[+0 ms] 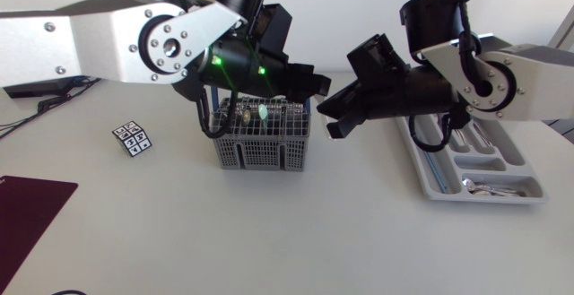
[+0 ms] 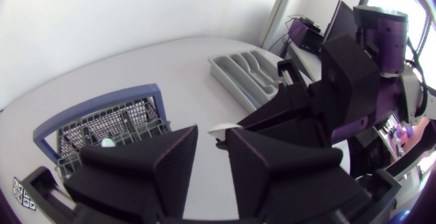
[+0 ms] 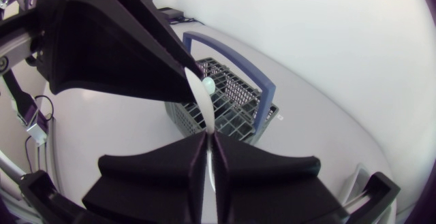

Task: Transfer all utensils from the basket to the drawer tray.

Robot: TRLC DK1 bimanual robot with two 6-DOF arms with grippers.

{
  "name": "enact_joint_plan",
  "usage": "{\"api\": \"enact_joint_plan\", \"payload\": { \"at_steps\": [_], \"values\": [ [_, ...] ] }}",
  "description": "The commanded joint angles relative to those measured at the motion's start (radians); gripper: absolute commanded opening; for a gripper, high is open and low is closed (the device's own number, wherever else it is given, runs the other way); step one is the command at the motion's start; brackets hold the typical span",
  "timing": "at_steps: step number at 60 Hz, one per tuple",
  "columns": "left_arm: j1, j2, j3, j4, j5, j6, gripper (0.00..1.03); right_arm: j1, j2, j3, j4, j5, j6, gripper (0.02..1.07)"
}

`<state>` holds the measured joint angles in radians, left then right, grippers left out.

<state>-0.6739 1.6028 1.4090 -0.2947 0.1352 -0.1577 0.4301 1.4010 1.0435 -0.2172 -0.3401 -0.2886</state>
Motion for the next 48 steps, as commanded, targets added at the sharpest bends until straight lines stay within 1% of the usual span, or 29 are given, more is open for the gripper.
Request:
{"api": "enact_joint_plan", "payload": {
  "at_steps": [1, 8, 15, 19, 24, 28, 36, 48],
  "values": [
    [0.02, -0.044, 0.021, 0.025, 0.01, -0.011, 0.54, -0.007, 0.004, -0.011, -0.039, -0.016, -0.029, 0.07],
    [0.062, -0.049, 0.007, 0.035, 0.009, 0.003, 0.54, -0.045, -0.011, -0.033, -0.091, -0.039, -0.101, 0.07],
    [0.109, -0.049, -0.022, 0.046, 0.003, 0.032, 0.54, -0.119, -0.033, -0.065, -0.139, -0.068, -0.196, 0.07],
    [0.132, -0.047, -0.045, 0.069, -0.011, 0.044, 0.54, -0.171, -0.048, -0.091, -0.154, -0.073, -0.27, 0.07],
    [0.158, -0.047, -0.071, 0.088, -0.013, 0.052, 0.54, -0.255, -0.057, -0.117, -0.177, -0.092, -0.362, 0.07],
    [0.168, -0.046, -0.088, 0.098, -0.013, 0.06, 0.54, -0.335, -0.057, -0.117, -0.22, -0.125, -0.44, 0.07],
    [0.185, -0.044, -0.111, 0.104, -0.02, 0.076, 0.54, -0.498, -0.053, -0.12, -0.269, -0.157, -0.6, 0.07],
    [0.208, -0.044, -0.16, 0.117, -0.031, 0.106, 0.54, -0.755, -0.008, -0.122, -0.29, -0.166, -0.873, 0.07]
  ]
}}
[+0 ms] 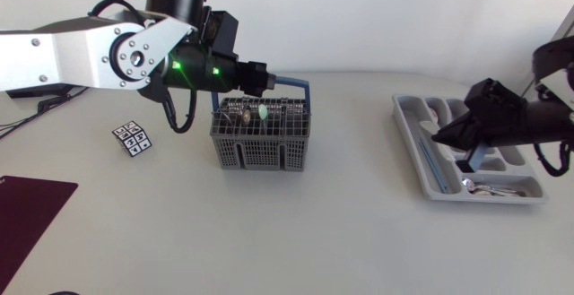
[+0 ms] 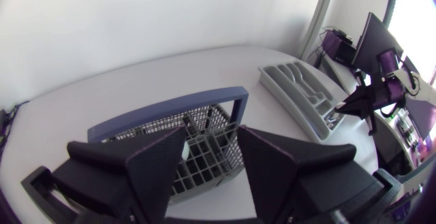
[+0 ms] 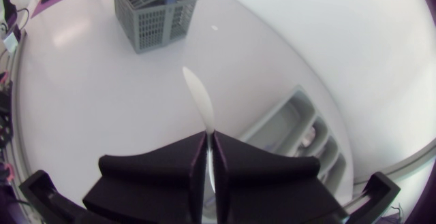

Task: Transfer all utensils from the basket to the drawer tray.

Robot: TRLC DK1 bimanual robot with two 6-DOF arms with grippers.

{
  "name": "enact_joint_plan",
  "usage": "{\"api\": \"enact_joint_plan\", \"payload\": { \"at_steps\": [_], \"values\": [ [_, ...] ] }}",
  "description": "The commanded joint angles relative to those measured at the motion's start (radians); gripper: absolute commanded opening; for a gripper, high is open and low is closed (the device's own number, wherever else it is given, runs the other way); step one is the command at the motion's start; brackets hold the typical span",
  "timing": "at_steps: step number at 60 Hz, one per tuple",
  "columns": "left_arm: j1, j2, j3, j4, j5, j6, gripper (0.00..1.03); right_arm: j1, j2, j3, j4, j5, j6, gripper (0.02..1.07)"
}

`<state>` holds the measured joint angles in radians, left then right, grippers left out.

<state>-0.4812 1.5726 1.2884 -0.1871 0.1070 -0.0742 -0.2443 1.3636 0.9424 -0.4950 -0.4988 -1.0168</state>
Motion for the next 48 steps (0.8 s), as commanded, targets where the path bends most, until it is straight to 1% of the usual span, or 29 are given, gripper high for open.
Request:
{"api": "enact_joint_plan", "payload": {
  "at_steps": [1, 6, 16, 24, 39, 48],
  "values": [
    [0.018, -0.014, -0.044, 0.011, -0.003, 0.022, 0.54, -0.096, 0.038, -0.017, -0.013, -0.007, -0.16, 0.07],
    [0.026, -0.014, -0.067, 0.028, -0.01, 0.031, 0.54, -0.185, 0.094, -0.004, -0.01, -0.007, -0.256, 0.07],
    [0.027, -0.013, -0.109, 0.061, -0.04, 0.045, 0.54, -0.286, 0.192, 0.009, 0.01, 0.009, -0.388, 0.07],
    [0.027, -0.013, -0.124, 0.072, -0.063, 0.057, 0.54, -0.316, 0.232, -0.022, 0.096, 0.043, -0.43, 0.07],
    [0.009, -0.013, -0.162, 0.095, -0.124, 0.102, 0.54, -0.316, 0.27, -0.102, 0.24, 0.123, -0.46, 0.07],
    [0.015, -0.017, -0.176, 0.1, -0.124, 0.109, 0.54, -0.319, 0.29, -0.111, 0.253, 0.146, -0.485, 0.08]
  ]
}}
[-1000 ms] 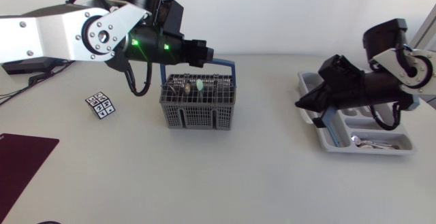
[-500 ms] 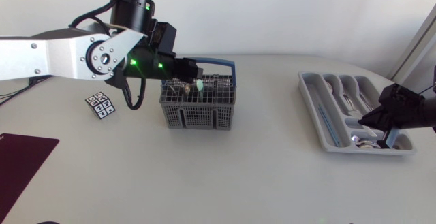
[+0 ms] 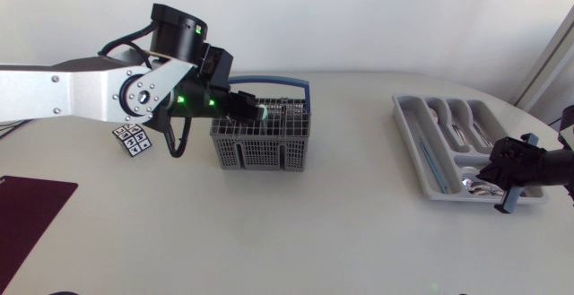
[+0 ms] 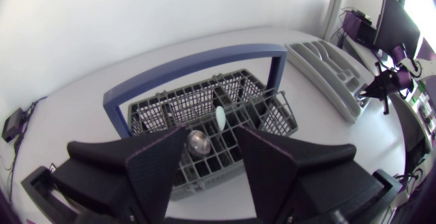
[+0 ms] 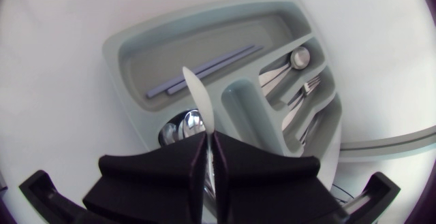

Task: Transfer all utensils from the basket to the drawer tray.

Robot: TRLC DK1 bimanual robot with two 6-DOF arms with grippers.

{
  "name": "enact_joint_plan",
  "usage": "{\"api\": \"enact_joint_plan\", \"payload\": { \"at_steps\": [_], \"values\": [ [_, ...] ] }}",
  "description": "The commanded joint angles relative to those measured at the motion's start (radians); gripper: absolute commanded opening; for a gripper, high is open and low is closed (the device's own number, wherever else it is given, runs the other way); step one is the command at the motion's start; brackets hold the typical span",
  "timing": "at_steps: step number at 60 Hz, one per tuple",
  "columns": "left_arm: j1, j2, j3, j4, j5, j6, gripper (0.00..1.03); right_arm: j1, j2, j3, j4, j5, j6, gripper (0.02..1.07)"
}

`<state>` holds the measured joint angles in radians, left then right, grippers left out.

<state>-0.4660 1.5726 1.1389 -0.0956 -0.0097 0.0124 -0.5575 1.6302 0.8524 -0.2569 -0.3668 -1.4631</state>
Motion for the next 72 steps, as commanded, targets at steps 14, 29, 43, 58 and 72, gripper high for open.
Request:
{"api": "enact_joint_plan", "payload": {
  "at_steps": [14, 29, 43, 58, 72],
  "values": [
    [0.0, -0.019, -0.037, 0.013, -0.007, 0.027, 0.54, -0.013, 0.008, -0.047, 0.071, 0.055, -0.034, 0.69],
    [0.004, -0.023, -0.048, 0.016, -0.007, 0.035, 0.54, 0.042, -0.213, -0.085, 0.025, 0.055, 0.072, 0.89],
    [0.004, -0.023, -0.047, 0.019, -0.007, 0.035, 0.54, 0.289, -0.386, -0.042, -0.145, 0.043, 0.326, 0.89],
    [0.007, -0.025, -0.05, 0.023, -0.007, 0.041, 0.54, 0.654, -0.362, 0.05, -0.142, 0.045, 0.716, 0.89],
    [0.01, -0.022, -0.056, 0.04, -0.007, 0.043, 0.54, 0.814, -0.184, 0.172, -0.067, -0.012, 0.931, 0.72]
  ]
}}
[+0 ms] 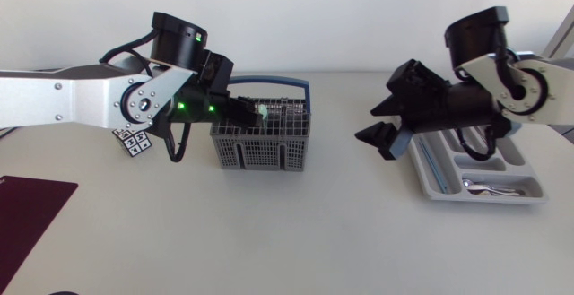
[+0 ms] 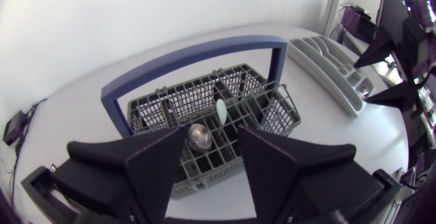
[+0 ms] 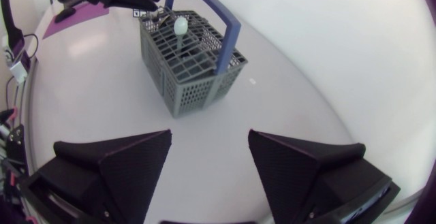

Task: Transfer all utensils from the basket to the drawer tray.

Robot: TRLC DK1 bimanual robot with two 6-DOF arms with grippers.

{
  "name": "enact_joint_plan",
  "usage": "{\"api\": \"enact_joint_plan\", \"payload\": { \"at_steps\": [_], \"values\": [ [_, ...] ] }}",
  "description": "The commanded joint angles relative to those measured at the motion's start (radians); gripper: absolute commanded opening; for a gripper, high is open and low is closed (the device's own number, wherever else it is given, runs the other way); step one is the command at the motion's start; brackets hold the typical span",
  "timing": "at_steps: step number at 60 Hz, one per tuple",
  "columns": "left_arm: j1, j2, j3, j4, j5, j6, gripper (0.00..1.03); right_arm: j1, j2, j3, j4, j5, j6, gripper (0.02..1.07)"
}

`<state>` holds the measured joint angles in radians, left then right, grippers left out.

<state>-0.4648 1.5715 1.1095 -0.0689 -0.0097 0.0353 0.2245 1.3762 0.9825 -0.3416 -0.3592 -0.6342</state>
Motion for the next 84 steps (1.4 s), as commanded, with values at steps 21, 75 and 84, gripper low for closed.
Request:
{"api": "enact_joint_plan", "payload": {
  "at_steps": [21, 75, 84],
  "values": [
    [0.025, -0.016, -0.05, 0.017, 0.073, 0.054, 0.54, 0.13, 0.224, 0.145, 0.082, -0.095, 0.197, 0.12],
    [0.04, -0.001, -0.043, 0.009, 0.16, 0.071, 0.54, 0.184, 0.391, 0.257, 0.118, -0.052, 0.248, 0.08],
    [0.031, 0.004, -0.008, -0.042, 0.182, 0.034, 0.54, 0.179, 0.317, 0.217, 0.116, -0.063, 0.265, 0.49]
  ]
}}
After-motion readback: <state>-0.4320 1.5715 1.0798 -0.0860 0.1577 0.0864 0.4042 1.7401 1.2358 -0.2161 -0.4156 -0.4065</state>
